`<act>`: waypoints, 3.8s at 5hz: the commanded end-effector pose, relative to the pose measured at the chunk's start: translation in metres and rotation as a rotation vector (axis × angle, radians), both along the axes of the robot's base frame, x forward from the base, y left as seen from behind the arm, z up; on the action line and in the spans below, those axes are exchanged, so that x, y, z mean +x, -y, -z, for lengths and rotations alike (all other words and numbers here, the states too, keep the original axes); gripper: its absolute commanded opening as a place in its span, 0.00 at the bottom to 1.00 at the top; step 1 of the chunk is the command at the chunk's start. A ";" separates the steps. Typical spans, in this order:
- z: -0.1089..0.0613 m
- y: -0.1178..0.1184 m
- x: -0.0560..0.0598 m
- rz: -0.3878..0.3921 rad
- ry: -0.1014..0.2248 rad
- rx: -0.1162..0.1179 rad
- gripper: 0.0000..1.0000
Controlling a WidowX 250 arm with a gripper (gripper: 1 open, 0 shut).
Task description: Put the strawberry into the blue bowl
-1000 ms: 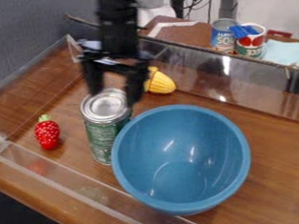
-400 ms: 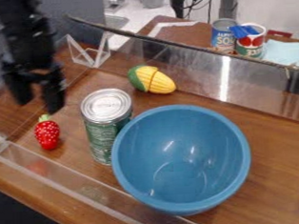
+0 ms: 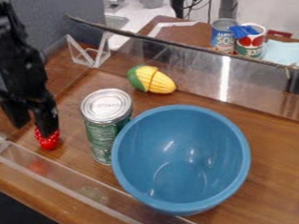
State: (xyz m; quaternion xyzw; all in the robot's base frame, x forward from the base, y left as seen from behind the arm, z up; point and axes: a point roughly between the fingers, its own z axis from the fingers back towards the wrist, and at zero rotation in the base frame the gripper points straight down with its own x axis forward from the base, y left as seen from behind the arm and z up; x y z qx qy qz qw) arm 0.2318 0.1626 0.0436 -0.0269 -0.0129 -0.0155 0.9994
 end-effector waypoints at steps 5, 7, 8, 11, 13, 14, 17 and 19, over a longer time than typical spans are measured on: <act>-0.024 -0.019 0.001 -0.194 0.059 0.007 0.00; -0.019 -0.014 -0.002 -0.177 0.056 -0.006 0.00; -0.017 -0.016 -0.001 -0.195 0.055 -0.013 0.00; -0.021 0.002 0.014 -0.095 0.049 -0.037 0.00; -0.029 0.016 0.012 -0.074 0.069 -0.024 0.00; -0.044 0.028 0.019 -0.034 0.088 -0.020 0.00; -0.111 0.103 0.018 0.130 0.181 0.017 0.00; -0.106 0.143 0.021 0.117 0.154 0.053 0.00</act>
